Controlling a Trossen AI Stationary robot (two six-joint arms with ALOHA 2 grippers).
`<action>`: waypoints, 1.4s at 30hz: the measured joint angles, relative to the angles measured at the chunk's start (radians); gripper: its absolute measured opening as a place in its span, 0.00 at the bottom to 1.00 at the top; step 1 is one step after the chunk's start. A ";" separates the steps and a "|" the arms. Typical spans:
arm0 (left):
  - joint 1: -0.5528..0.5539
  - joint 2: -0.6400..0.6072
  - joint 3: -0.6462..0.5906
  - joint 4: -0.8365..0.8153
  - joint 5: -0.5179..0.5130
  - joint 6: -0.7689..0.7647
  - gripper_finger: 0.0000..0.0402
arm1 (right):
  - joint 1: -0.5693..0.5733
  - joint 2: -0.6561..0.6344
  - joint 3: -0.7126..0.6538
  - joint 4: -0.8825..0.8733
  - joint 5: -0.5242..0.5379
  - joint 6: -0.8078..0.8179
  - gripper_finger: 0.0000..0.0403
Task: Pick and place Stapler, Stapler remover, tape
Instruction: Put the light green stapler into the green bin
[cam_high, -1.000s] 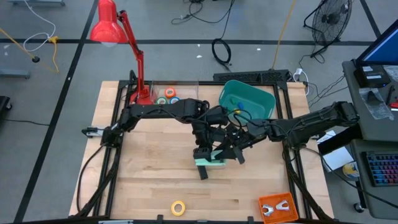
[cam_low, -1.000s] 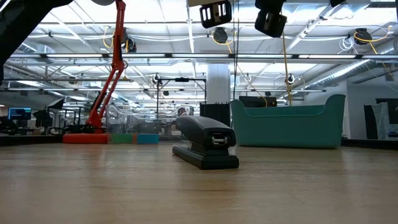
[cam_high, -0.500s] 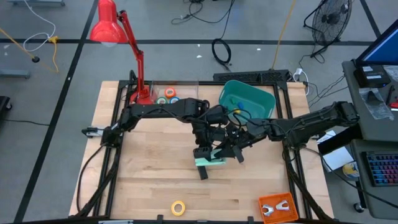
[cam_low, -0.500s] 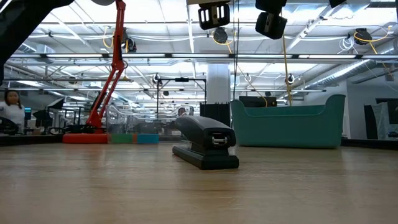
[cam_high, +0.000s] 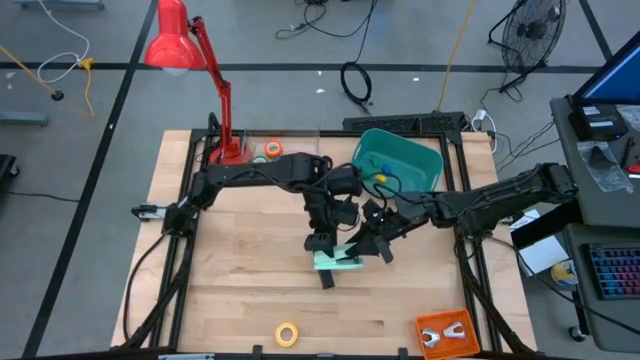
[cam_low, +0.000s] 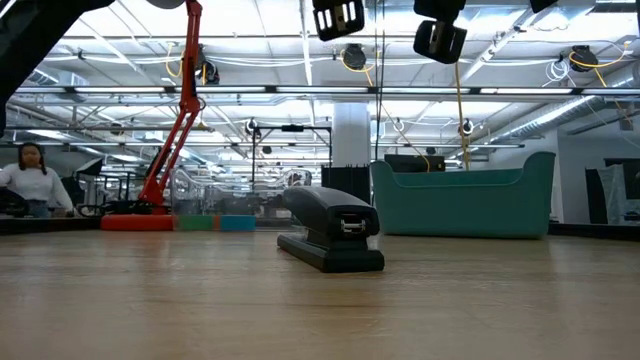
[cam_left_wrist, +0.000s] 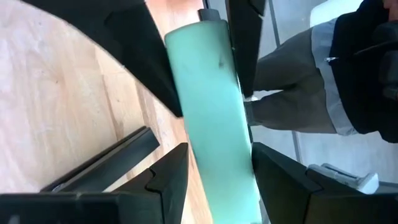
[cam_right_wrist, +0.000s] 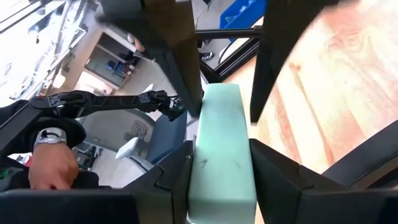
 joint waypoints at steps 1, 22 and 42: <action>0.005 -0.003 0.000 -0.003 -0.002 0.000 0.45 | 0.002 0.000 0.000 0.000 -0.001 0.000 0.33; 0.079 -0.101 0.001 -0.209 -0.117 0.044 0.39 | -0.033 -0.041 0.135 -0.497 0.440 -0.052 0.30; 0.004 -0.103 0.000 -0.231 -0.162 0.103 0.39 | -0.144 -0.032 0.292 -1.330 1.007 0.281 0.30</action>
